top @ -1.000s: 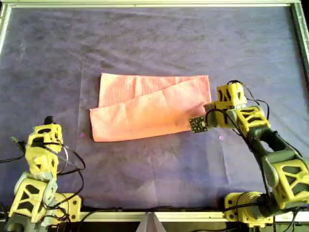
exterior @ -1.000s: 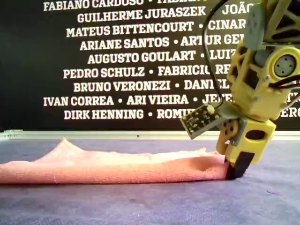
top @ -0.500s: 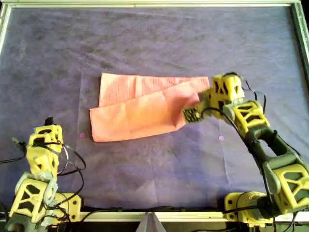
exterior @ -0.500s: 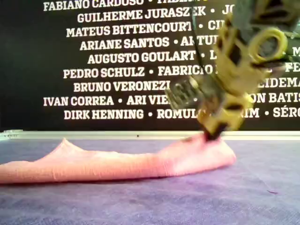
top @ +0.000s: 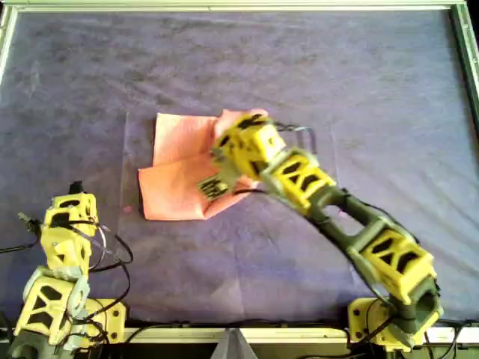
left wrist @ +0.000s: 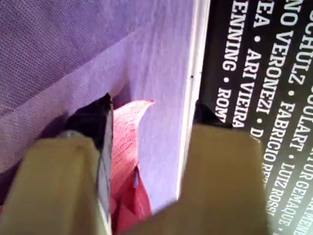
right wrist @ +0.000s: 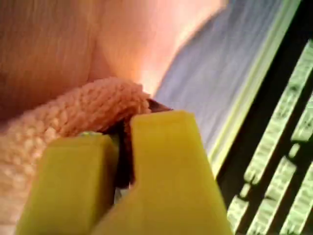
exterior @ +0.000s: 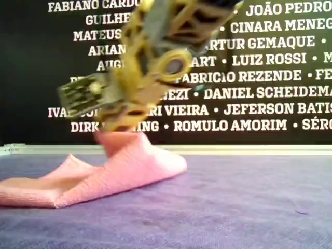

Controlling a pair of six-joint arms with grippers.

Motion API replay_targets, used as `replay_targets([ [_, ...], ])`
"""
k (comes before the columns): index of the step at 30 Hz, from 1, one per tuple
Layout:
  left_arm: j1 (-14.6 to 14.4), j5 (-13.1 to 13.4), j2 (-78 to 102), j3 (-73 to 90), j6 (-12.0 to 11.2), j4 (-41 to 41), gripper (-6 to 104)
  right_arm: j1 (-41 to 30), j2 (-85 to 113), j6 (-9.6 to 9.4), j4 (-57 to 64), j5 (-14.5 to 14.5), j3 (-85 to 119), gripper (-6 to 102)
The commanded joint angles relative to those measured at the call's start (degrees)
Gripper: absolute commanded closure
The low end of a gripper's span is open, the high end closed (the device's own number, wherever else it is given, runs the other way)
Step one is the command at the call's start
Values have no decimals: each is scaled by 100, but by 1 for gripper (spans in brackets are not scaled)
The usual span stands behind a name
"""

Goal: Fold a cloth

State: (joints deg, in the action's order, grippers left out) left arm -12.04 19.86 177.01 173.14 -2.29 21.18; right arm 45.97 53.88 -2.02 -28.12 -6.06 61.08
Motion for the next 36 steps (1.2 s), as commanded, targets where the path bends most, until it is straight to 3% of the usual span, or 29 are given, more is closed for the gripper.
replay_targets([
  [1,97,53,62,-185,-18,-141,40,527,-343,18,316,26,-1433,94],
  [4,97,9,62,-167,-18,-141,40,949,-1116,-79,316,26,-2364,94],
  [14,97,53,62,-70,-18,-132,40,1239,-3146,9,299,-53,-4368,92],
  [17,97,53,62,-70,-18,-132,40,1345,-3208,18,308,-62,-4597,82],
  [24,97,35,62,-70,-18,-132,40,1529,-3155,9,299,26,-4896,48],
  [28,97,53,53,-70,-18,-123,40,1494,-3138,9,176,35,-4896,46],
  [30,97,53,53,-70,-18,-123,40,1477,-3067,-88,44,26,-4834,46],
  [36,105,53,53,-70,-18,-114,40,1468,-2505,-141,-1213,18,-4896,46],
])
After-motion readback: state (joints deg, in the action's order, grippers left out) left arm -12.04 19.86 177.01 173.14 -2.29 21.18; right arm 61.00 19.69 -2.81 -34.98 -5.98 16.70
